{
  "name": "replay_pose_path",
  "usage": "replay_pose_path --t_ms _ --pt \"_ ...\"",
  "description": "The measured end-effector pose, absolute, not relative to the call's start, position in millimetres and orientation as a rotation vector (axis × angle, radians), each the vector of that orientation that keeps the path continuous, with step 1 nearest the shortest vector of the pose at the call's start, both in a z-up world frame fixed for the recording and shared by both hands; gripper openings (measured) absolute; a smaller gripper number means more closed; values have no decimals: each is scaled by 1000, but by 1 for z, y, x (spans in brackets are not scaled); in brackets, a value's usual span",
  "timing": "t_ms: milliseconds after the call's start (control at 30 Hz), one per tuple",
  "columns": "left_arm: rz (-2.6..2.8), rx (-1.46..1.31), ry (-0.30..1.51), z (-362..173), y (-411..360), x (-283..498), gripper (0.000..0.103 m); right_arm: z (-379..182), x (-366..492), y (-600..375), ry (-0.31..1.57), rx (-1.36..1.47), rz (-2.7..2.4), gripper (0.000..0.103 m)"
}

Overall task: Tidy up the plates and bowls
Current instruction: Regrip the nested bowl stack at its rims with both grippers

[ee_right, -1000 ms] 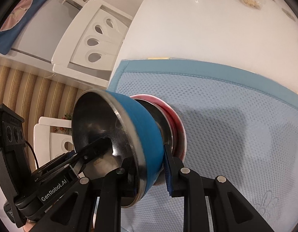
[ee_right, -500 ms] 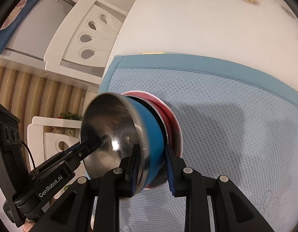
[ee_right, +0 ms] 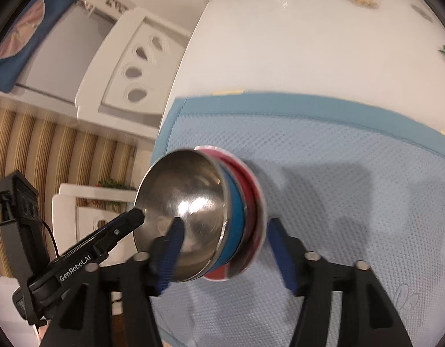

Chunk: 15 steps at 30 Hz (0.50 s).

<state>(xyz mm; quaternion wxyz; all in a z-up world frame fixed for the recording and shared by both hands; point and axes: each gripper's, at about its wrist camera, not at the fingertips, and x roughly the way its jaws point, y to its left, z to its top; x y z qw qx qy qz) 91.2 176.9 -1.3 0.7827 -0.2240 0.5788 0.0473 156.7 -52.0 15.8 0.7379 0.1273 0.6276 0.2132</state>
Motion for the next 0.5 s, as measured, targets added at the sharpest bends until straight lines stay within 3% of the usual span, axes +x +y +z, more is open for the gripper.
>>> replay_pose_path --t_ms 33,300,500 --pt "102 -496 1247 -4 179 91 68 14 158 -54 1380 287 464 71" --pt "75 -530 1266 -25 178 94 68 -17 162 -56 1439 352 466 71" --pt "38 -505 1264 -34 169 101 59 -39 166 -47 1473 390 492 71"
